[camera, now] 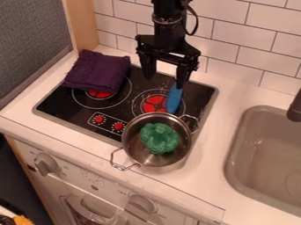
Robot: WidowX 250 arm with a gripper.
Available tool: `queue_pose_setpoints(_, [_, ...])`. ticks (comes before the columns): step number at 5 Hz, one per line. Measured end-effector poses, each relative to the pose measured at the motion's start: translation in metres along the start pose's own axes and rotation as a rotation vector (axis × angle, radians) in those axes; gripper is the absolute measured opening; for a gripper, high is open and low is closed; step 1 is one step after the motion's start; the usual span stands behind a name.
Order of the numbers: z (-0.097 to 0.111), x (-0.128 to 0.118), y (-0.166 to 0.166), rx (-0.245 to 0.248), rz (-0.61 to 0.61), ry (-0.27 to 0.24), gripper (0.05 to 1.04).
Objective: Put the green object in between the burners
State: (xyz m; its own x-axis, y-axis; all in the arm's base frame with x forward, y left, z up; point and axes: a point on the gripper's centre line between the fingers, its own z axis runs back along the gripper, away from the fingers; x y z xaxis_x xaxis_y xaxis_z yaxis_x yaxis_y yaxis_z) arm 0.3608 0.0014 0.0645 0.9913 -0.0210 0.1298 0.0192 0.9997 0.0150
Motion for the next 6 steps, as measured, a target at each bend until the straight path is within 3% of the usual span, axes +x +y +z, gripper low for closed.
queue_pose_setpoints(1, [-0.011, -0.005, -0.001, -0.004, 0.004, 0.032, 0.999])
queue_pose_setpoints(2, [-0.003, -0.019, -0.016, -0.021, -0.028, 0.02, 0.999])
queue_pose_setpoints(3, [0.03, -0.027, -0.03, -0.034, -0.06, -0.063, 0.999])
queue_pose_setpoints(4, [0.045, -0.049, -0.043, -0.048, -0.086, -0.075, 0.999])
queue_pose_setpoints(5, [0.027, -0.076, -0.059, -0.092, -0.113, -0.014, 0.999])
queue_pose_setpoints(6, [0.017, -0.09, -0.063, -0.091, -0.127, 0.022, 0.999])
